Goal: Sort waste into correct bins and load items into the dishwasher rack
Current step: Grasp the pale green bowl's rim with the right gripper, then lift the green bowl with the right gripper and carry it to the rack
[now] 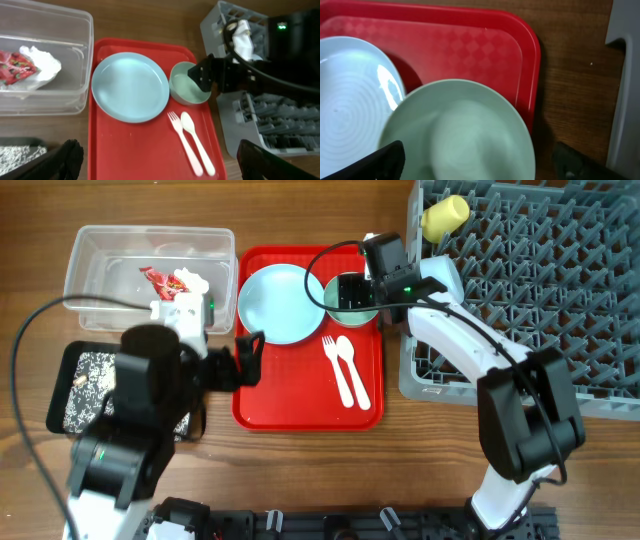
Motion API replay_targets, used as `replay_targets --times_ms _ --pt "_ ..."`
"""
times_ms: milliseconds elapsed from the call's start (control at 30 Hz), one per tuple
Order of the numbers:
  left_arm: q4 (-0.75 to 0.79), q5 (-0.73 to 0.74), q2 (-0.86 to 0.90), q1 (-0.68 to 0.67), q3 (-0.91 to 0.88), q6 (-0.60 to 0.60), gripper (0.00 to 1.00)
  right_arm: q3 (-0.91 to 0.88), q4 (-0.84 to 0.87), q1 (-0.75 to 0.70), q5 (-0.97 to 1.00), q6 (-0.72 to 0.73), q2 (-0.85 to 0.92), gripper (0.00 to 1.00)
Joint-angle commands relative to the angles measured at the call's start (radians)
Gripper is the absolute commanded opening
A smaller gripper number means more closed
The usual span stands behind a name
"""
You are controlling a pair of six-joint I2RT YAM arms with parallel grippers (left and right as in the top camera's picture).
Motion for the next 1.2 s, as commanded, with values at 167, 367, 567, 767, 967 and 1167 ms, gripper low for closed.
replay_targets --times_ms 167,367,567,767,967,1167 --pt "-0.042 0.008 -0.116 0.005 -0.003 -0.012 1.00 0.001 0.010 -0.032 -0.048 0.020 0.037 0.82" --pt "-0.042 0.008 -0.114 0.005 -0.003 -0.012 1.00 0.001 0.006 -0.032 -0.068 0.062 0.068 0.74" --pt "-0.042 0.008 -0.114 0.005 -0.003 -0.012 1.00 0.001 0.010 -0.032 -0.065 0.087 0.082 0.62" --pt "-0.042 0.008 -0.114 0.005 -0.003 -0.012 1.00 0.001 0.010 -0.032 -0.065 0.088 0.082 0.35" --pt "-0.042 0.008 -0.114 0.005 -0.003 -0.012 1.00 0.001 0.010 -0.032 -0.064 0.088 0.082 0.12" --pt "-0.042 0.008 -0.114 0.005 -0.003 -0.012 1.00 0.001 0.010 -0.032 -0.059 0.089 0.082 0.04"
